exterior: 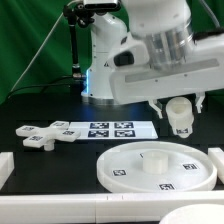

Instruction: Assemble round table

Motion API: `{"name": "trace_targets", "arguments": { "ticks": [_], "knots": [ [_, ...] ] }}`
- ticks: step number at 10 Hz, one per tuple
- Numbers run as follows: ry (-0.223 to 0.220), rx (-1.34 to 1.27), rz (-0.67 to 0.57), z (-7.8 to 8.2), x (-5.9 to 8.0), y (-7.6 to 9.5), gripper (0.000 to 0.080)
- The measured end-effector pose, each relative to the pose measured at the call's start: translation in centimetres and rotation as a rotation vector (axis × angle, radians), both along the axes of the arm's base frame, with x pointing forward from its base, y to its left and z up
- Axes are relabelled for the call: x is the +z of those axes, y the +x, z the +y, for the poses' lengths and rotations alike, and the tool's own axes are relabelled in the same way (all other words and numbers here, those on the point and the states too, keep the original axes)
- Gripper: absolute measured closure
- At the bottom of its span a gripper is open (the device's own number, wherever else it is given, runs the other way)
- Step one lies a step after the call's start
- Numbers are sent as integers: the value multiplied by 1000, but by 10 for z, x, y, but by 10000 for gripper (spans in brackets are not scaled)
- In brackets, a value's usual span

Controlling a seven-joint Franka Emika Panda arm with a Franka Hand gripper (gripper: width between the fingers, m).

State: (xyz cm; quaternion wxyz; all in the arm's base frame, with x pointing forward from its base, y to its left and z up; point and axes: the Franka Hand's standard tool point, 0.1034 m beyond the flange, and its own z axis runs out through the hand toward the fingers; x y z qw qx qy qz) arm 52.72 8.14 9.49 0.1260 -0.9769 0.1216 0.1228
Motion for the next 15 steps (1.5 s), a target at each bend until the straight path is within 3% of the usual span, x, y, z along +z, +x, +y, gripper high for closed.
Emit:
{"name": "trace_targets", "arguments": {
  "ticks": [3, 7, 9, 15],
  "knots": [
    [-40, 6, -207, -3, 36, 28, 390],
    [-120, -27, -451, -6, 31, 36, 390],
    [-203, -12, -644, -23, 27, 27, 390],
    [-224, 118, -637, -36, 20, 21, 390]
  ]
}}
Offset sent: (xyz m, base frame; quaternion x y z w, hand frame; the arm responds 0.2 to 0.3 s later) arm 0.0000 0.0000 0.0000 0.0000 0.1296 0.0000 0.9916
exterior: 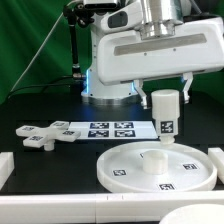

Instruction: Assemble round table

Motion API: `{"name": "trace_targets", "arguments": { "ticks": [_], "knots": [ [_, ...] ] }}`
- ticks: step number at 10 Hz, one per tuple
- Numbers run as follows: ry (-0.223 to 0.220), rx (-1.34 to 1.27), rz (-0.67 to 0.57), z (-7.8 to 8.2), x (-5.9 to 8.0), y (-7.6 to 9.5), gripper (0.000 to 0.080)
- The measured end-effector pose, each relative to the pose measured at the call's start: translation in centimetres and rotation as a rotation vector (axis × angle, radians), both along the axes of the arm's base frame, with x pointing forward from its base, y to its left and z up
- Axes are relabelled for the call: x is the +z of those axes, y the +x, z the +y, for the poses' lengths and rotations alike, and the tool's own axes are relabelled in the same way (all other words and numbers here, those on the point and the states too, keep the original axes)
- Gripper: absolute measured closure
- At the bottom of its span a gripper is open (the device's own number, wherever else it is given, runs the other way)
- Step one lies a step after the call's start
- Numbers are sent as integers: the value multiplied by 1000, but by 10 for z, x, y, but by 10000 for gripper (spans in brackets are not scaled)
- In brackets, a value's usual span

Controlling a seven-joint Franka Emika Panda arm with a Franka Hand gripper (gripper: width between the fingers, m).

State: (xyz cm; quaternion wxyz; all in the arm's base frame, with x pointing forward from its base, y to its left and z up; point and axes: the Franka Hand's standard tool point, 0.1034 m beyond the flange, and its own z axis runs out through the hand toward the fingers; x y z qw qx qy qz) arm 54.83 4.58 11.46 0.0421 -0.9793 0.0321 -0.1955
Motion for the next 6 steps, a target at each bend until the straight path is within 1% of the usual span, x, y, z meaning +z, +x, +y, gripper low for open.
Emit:
{"name": "trace_targets", "arguments": {
  "ticks": [1, 2, 3, 6],
  "knots": [
    [-28, 57, 2, -4, -1, -1, 390],
    [-36, 77, 16, -7, -3, -2, 390],
    [-42, 92, 27, -13, -3, 0, 390],
    [-42, 93, 28, -11, -5, -1, 390]
  ]
}}
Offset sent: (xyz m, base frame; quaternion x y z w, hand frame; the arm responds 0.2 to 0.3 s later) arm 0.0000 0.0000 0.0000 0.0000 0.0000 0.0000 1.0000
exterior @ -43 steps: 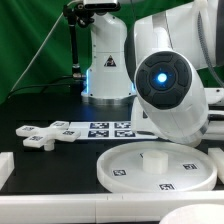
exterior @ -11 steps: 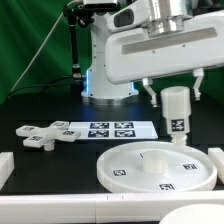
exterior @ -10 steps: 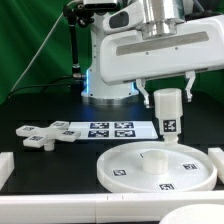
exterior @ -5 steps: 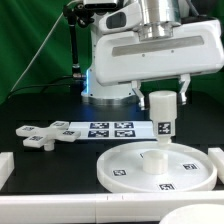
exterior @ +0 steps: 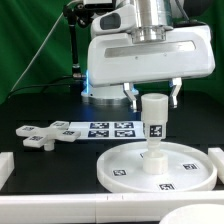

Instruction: Assemble round table

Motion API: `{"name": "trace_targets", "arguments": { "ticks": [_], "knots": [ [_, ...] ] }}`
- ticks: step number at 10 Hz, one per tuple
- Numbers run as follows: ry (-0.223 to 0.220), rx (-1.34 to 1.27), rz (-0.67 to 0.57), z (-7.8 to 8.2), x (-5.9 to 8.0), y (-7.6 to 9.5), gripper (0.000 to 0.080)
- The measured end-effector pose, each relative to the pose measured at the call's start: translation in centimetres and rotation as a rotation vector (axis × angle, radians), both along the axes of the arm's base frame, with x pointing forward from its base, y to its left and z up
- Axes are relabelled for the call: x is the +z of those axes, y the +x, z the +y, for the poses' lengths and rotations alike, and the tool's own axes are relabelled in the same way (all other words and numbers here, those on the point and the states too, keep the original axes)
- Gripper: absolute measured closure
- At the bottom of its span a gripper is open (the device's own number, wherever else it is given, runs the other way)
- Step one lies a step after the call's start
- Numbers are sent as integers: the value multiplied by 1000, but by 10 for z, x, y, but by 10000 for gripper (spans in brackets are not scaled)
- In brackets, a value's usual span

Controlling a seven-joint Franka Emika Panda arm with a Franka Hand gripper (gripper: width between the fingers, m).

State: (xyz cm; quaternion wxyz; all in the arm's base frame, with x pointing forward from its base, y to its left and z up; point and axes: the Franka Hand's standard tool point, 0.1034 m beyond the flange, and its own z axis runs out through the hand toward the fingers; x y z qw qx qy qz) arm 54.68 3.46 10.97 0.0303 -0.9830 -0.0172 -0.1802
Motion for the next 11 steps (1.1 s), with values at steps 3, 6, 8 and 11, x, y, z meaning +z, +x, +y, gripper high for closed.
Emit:
{"name": "trace_targets", "arguments": {
  "ticks": [3, 6, 8, 11],
  "knots": [
    [-6, 23, 0, 10, -6, -3, 390],
    [-6, 18, 5, 7, -10, -3, 390],
    [-6, 12, 8, 4, -11, -4, 390],
    [-7, 10, 16, 3, -16, -6, 390]
  ]
}}
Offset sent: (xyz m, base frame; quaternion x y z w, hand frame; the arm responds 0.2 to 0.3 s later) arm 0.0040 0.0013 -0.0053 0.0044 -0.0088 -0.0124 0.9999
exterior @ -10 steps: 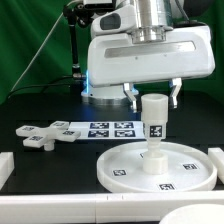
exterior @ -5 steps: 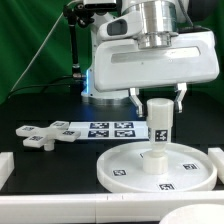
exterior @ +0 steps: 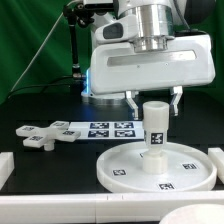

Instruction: Assemble round table

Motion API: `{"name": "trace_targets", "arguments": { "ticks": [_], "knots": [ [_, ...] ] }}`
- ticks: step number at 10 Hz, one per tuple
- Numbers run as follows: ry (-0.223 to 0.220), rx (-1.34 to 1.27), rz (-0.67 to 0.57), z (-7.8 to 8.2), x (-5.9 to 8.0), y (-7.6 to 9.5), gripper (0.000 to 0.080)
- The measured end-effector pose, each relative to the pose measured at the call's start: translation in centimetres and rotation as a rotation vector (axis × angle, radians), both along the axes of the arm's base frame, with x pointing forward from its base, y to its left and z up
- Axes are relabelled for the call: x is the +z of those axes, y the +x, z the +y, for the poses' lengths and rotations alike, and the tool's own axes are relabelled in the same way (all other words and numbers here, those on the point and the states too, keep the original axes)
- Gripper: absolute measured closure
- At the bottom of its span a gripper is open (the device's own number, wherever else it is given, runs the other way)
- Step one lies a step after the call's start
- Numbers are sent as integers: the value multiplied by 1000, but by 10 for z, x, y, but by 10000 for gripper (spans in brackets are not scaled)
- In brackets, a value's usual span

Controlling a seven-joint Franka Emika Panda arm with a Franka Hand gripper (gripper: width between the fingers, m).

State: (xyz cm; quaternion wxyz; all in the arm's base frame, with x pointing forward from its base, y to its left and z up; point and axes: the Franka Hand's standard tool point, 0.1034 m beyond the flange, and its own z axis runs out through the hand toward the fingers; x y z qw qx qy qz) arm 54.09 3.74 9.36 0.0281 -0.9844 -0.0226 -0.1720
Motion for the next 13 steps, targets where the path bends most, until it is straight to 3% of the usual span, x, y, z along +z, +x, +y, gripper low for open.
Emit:
{"name": "trace_targets", "arguments": {
  "ticks": [3, 8, 10, 13],
  "knots": [
    [-1, 0, 14, 0, -10, -4, 390],
    [-12, -6, -23, -2, -11, 0, 390],
    [-8, -4, -20, -1, -6, 1, 182],
    [6, -1, 7, -1, 8, 3, 156]
  ]
}}
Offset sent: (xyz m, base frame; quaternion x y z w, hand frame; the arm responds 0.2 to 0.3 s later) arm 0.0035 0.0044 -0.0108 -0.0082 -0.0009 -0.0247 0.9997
